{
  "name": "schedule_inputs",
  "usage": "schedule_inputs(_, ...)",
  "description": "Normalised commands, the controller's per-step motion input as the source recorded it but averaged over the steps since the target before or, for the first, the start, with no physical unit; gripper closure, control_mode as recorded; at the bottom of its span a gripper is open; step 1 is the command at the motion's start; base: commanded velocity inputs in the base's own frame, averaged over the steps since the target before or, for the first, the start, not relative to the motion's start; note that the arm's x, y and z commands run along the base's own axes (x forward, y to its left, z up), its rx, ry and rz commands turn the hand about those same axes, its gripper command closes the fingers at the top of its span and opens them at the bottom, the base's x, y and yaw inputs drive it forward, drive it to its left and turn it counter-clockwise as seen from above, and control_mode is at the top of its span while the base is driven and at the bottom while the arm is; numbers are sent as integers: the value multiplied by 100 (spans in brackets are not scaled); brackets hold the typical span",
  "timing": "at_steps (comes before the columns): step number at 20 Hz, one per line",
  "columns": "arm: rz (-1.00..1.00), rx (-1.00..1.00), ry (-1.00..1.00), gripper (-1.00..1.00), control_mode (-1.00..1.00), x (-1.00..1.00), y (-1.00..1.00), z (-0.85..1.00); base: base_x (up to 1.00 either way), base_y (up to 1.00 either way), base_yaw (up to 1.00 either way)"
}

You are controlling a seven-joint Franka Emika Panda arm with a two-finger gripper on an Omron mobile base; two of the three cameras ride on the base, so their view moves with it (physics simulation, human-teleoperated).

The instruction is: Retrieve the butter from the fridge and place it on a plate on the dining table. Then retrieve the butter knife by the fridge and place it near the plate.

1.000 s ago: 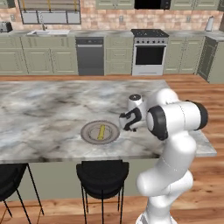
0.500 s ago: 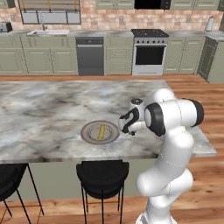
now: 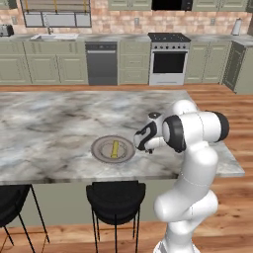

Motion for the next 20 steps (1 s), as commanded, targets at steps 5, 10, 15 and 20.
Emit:
schedule_inputs(5, 0, 0, 0, -100, -100, 10, 3, -1, 0, 0, 0)
schedule_inputs(10, 0, 0, 0, -100, -100, 0, 0, 1, 0, 0, 0)
schedule_inputs(15, 0, 0, -1, -100, -100, -11, 0, 29, 0, 0, 0)
schedule_inputs(20, 0, 0, 0, -100, -100, -42, 0, 65, 0, 0, 0)
